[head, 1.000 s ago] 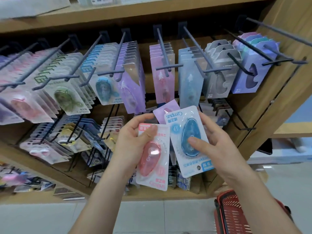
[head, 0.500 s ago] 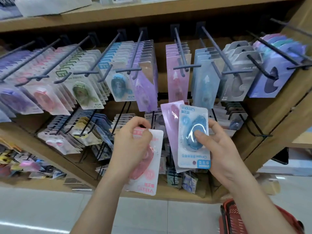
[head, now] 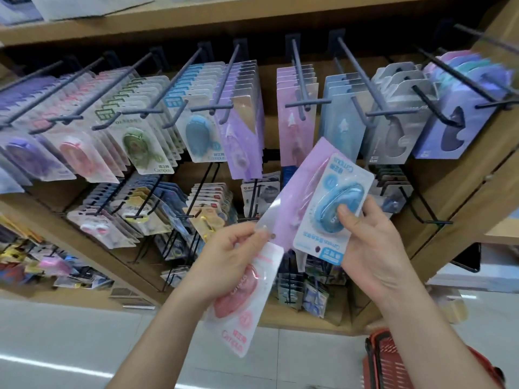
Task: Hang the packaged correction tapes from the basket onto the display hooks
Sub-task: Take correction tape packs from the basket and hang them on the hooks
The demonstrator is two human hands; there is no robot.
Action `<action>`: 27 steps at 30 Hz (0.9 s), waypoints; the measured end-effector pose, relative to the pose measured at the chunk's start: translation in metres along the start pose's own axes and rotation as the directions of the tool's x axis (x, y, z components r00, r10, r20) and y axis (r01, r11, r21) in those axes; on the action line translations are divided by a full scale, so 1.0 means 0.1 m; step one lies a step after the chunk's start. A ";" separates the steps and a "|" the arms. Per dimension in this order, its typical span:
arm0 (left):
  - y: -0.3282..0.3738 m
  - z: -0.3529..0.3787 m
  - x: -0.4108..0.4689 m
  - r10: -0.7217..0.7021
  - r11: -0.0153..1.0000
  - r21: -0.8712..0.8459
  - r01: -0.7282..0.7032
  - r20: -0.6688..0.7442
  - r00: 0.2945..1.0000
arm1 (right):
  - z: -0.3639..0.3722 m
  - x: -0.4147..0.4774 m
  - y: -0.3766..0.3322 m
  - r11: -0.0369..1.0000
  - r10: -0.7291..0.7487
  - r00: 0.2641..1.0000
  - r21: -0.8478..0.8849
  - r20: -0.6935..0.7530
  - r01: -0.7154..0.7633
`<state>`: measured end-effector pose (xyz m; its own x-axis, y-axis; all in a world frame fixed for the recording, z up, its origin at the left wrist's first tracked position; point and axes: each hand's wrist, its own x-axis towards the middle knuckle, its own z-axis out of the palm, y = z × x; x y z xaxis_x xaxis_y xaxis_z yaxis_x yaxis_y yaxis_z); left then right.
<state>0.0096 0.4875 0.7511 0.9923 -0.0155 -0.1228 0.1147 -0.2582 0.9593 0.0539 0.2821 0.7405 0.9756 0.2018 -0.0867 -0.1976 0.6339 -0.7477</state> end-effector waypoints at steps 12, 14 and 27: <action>0.31 -0.72 -0.14 0.476 0.281 0.917 -0.284 0.123 0.871 | 0.05 0.04 -0.08 0.174 -0.325 0.911 -0.930 0.256 0.323; 0.34 -0.74 -0.15 0.507 0.296 0.901 -0.318 0.134 0.851 | 0.17 -0.03 0.00 0.153 -0.192 0.944 -0.942 0.267 0.298; 0.65 -0.67 0.03 0.343 0.934 0.186 -0.305 -0.229 0.911 | 0.31 -0.27 0.47 0.372 -0.090 0.982 -0.909 0.166 0.187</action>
<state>0.0227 0.5356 0.8297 0.9539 0.1190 0.2754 -0.2040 -0.4158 0.8863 0.0155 0.3292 0.7281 0.9600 0.2651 0.0908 0.1964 -0.4055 -0.8927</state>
